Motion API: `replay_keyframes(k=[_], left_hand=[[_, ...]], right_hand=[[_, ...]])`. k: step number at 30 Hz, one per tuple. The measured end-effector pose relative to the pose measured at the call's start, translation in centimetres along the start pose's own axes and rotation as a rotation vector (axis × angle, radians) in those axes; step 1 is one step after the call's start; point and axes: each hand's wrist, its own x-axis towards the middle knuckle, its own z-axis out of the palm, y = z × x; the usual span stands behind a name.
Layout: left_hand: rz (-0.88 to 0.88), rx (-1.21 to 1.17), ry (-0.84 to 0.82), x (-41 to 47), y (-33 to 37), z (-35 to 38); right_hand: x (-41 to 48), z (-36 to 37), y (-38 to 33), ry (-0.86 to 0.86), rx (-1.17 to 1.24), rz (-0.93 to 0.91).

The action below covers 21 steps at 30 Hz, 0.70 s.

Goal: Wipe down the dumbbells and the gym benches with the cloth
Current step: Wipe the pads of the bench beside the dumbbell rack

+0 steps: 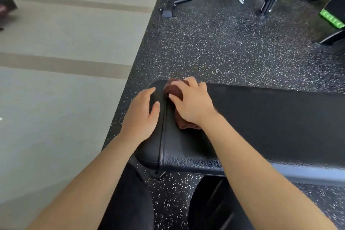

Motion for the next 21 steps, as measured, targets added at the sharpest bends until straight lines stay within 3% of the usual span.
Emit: replay_keyframes(k=[3,8,12,17,21], left_hand=[[-0.089,0.015,-0.014,-1.3,-3.7,-1.9],[-0.247,-0.056,-0.026,-1.8,-6.5,-2.4],[-0.247,-0.051,-0.024,-1.6,-7.1,-3.2],[-0.233,0.001,-0.059,-1.4,-6.8,-3.9],[-0.250,-0.006,-0.105,-1.7,-6.5,-4.1]], right_hand=[[-3.1,1.6,-2.8,0.062,0.003,-0.044],[1.6,1.9,-4.8,-0.034,-0.013,0.046],[0.7,1.9,-5.8,-0.051,-0.051,0.044],[-7.7,2.4,-7.8,0.031,-0.028,-0.056],[-10.0,2.0,-7.1,0.038,0.013,-0.018]])
